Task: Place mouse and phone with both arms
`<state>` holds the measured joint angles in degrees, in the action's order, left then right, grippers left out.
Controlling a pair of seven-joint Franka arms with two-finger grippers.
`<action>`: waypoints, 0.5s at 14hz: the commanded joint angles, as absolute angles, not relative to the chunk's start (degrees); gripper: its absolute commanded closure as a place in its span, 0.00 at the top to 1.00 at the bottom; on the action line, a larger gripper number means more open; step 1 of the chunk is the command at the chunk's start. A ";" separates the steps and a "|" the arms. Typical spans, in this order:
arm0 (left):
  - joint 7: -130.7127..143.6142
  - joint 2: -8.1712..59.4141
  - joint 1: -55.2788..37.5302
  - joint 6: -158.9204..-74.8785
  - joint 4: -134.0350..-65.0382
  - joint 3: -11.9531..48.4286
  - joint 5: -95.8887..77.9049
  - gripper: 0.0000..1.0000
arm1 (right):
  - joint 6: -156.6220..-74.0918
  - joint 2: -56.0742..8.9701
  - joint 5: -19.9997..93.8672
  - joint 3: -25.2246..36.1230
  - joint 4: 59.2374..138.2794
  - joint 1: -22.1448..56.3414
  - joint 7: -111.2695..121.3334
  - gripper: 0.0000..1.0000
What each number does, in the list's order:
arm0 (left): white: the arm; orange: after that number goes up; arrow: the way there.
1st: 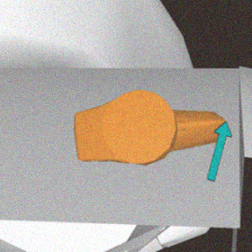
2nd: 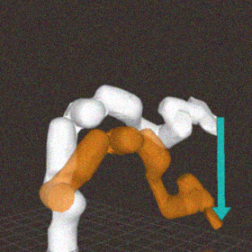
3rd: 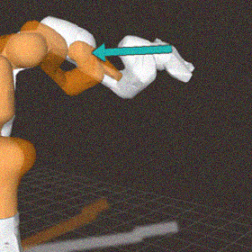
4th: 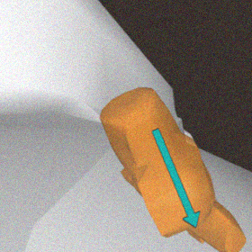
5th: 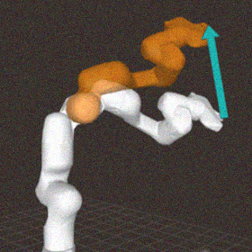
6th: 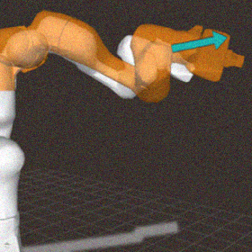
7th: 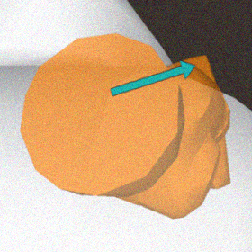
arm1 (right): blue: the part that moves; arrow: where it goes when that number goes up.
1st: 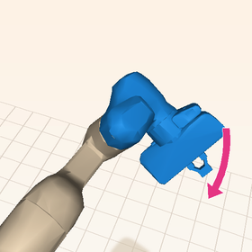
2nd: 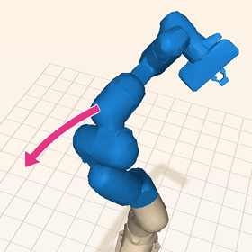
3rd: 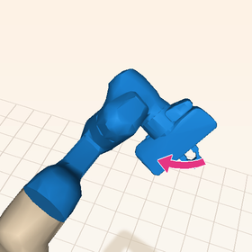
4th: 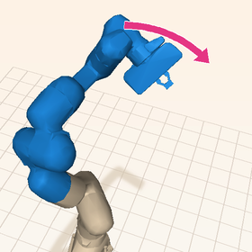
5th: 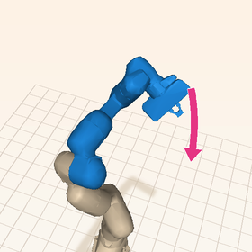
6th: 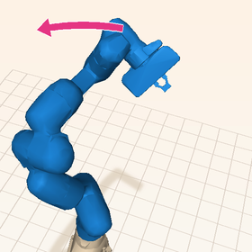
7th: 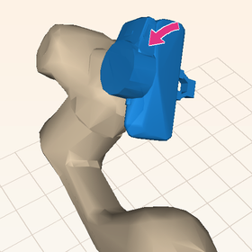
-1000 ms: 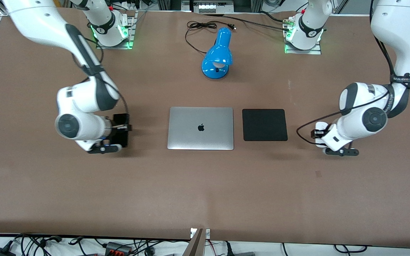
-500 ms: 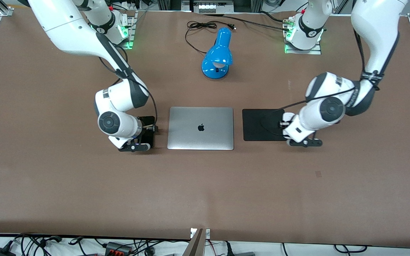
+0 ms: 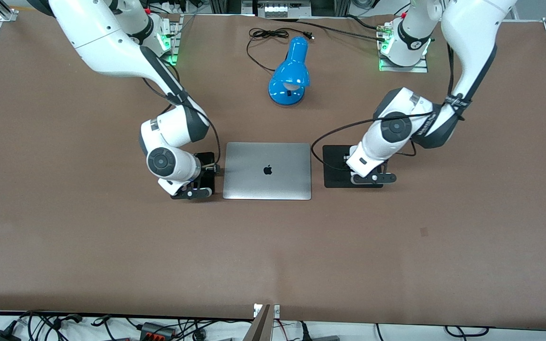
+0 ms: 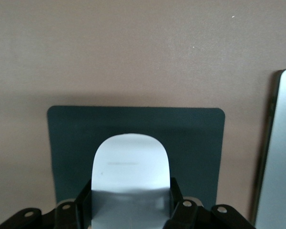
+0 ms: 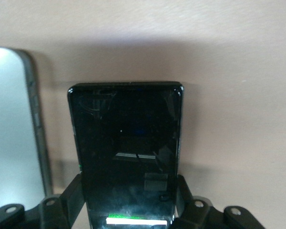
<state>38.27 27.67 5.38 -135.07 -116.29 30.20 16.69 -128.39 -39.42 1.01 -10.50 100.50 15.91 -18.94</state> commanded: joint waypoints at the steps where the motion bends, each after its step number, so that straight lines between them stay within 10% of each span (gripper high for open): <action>1: 42.53 30.05 5.80 -137.37 -116.46 30.06 22.74 0.28 | -128.41 -39.73 1.15 -10.28 99.84 16.70 -19.25 0.14; 4: 45.25 32.25 6.15 -138.94 -116.63 30.15 26.02 0.29 | -128.06 -39.64 1.05 -10.20 100.19 16.35 -18.72 0.29; 5: 45.70 32.78 6.15 -139.74 -116.98 30.15 26.02 0.29 | -128.06 -39.64 1.14 -10.11 100.28 16.17 -19.33 0.80; 7: 45.88 33.66 6.33 -141.32 -117.16 30.06 26.10 0.32 | -127.97 -39.20 1.23 -10.11 99.76 15.65 -19.25 1.00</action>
